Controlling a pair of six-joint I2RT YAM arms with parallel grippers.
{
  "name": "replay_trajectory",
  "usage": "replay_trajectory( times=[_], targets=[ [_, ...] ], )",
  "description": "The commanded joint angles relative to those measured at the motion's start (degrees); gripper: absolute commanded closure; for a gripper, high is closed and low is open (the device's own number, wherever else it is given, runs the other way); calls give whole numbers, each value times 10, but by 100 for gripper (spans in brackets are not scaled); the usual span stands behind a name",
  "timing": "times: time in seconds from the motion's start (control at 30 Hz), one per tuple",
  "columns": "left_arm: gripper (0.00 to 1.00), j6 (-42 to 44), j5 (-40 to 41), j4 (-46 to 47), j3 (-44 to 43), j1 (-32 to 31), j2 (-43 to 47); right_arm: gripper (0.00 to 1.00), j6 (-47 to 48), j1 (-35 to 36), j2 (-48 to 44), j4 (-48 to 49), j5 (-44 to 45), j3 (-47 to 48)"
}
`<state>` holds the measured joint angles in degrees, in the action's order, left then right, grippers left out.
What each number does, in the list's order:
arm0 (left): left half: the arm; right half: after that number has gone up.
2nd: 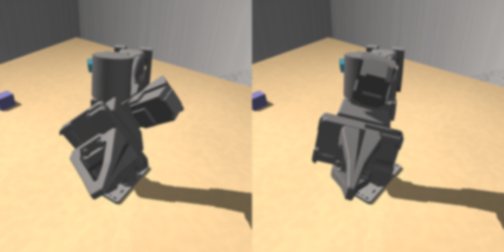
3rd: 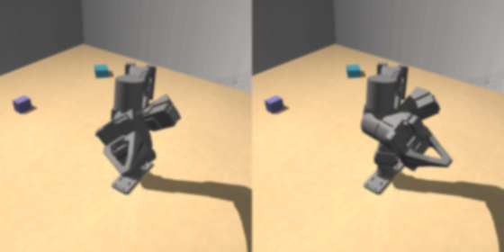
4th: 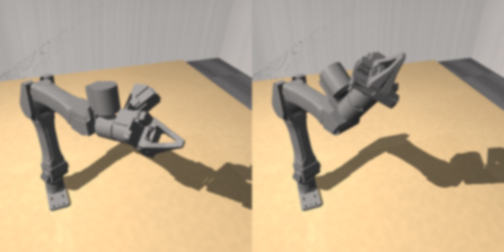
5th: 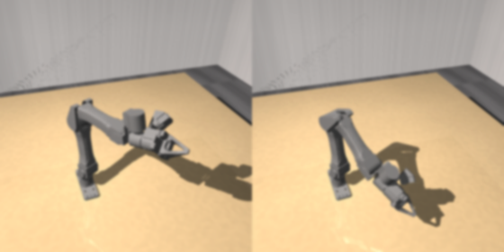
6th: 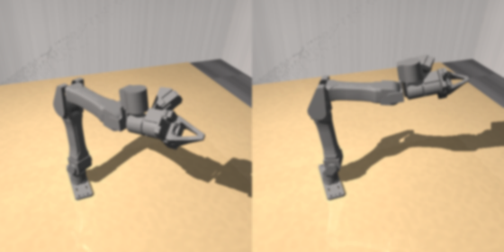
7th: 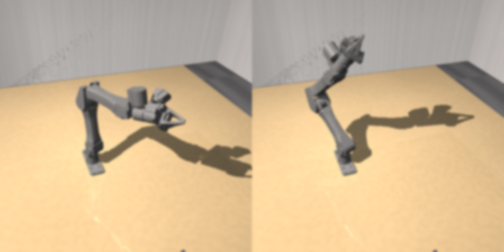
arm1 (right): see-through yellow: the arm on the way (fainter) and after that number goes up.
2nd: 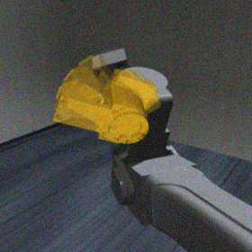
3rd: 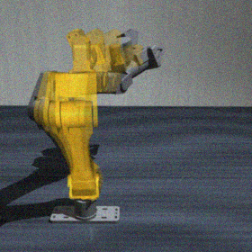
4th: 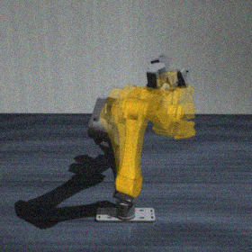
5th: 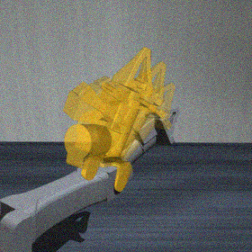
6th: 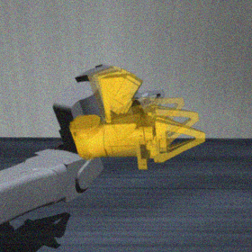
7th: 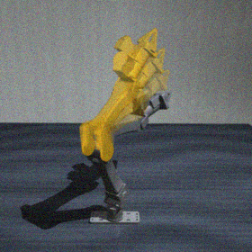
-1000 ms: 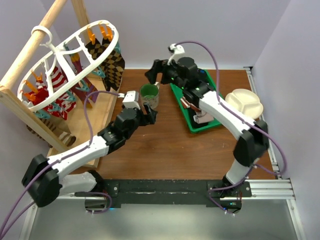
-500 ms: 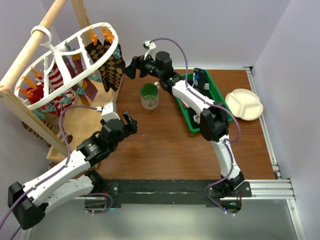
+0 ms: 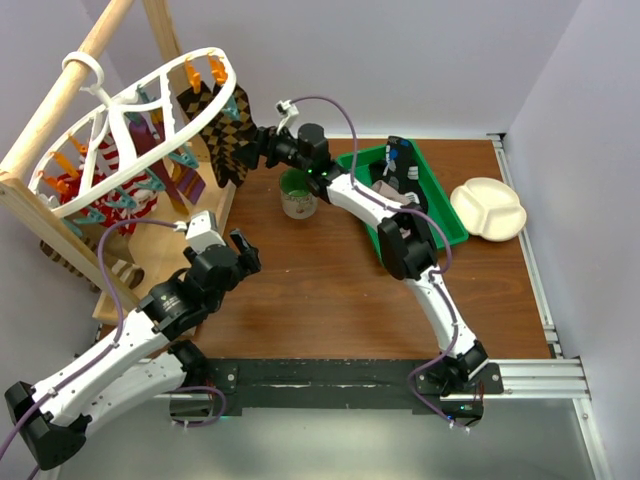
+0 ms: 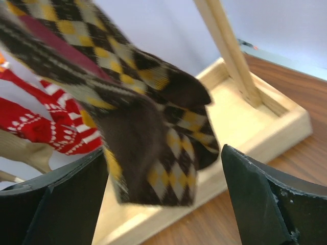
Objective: Remove the socks clipped to the hanger
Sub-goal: Remove the sock from the hanger.
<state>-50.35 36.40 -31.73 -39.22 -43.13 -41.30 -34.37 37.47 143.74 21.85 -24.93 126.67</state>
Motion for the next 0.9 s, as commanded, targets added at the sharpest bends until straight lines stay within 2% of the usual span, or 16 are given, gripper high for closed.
replay_trajectory(
  times=[0.0,0.07,0.17,0.2,0.3,0.33,0.37,0.4,0.53,0.63,0.87],
  targets=[
    [19,-8,25,-8,-19,4,6,12,-25,18,-5,103,31,25],
    [18,-4,25,-4,-19,4,7,16,-29,21,-6,125,56,18],
    [18,0,24,2,-16,4,9,35,-29,22,-21,150,81,-5],
    [18,2,22,9,-14,4,10,55,-27,21,-28,152,87,-12],
    [18,10,13,25,-9,4,17,81,-5,21,-70,154,93,-58],
    [17,15,10,30,-8,4,19,93,7,21,-97,156,94,-92],
    [17,22,7,35,-6,4,25,97,15,22,-114,156,92,-111],
    [17,26,6,46,-5,4,29,100,22,22,-131,158,90,-131],
    [16,51,-5,70,-3,4,48,100,49,22,-214,168,61,-253],
    [16,75,-17,93,-3,4,57,100,59,22,-267,158,29,-308],
    [15,134,-27,141,-4,4,70,100,76,22,-363,102,-60,-380]
  ],
)
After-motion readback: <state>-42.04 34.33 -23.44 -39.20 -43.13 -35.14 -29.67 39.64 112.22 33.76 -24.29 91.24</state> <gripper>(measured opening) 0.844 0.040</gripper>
